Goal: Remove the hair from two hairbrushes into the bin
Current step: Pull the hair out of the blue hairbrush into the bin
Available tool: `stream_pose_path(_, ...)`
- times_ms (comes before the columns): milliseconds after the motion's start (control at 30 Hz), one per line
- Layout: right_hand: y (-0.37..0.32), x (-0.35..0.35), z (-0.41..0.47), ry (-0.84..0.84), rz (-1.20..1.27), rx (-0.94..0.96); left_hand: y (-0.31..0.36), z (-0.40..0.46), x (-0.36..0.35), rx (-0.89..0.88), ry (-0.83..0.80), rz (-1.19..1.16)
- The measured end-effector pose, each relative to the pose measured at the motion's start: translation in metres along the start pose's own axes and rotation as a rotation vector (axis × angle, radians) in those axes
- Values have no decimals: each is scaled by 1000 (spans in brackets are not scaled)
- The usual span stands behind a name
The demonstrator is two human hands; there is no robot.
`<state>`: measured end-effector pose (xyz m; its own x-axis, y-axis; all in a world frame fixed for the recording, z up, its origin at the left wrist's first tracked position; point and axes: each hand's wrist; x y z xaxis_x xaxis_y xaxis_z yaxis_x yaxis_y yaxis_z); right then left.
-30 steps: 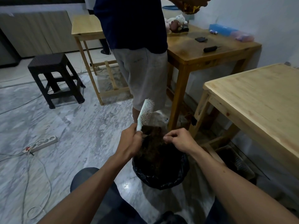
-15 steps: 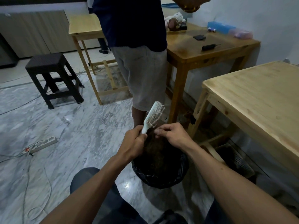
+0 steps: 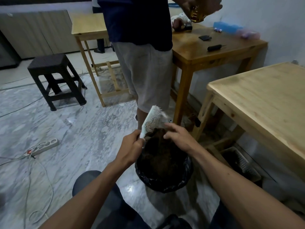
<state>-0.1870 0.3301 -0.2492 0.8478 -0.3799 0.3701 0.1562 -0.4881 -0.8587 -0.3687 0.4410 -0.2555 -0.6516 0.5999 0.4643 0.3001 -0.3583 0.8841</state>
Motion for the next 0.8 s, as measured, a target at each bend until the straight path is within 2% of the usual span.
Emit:
stream_pose_path(133, -21, 4, 5, 125, 281, 22, 0, -5, -2, -81, -46, 36)
stream_pose_path(300, -21, 14, 13, 304, 253, 62, 4, -6, -1, -80, -66, 22)
stream_pose_path(400, -17, 14, 14, 369, 121, 35, 1, -6, 1, -88, -56, 56)
stream_pose_path(467, -13, 12, 13, 366, 83, 19, 1, -5, 0, -86, -21, 82)
stream_pose_path(600, -7, 9, 9, 360, 33, -30, -2, 3, 1, 41, 165, 23)
stream_pose_path(700, 1, 6, 9, 290, -58, -81, -2, 5, 5, 24, 133, 52)
stream_pose_path(800, 8, 4, 9, 140, -192, -115, 5, 0, 2, -58, 59, 118)
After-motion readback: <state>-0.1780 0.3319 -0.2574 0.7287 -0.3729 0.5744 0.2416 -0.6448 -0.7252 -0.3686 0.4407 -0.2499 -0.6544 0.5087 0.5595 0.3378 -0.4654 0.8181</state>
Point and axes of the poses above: each hand's wrist, its own z-axis towards the middle knuckle, its own x-axis out of the back of the hand, y = z × x, and after that the axes turned 7 degrees about -x, right-handed
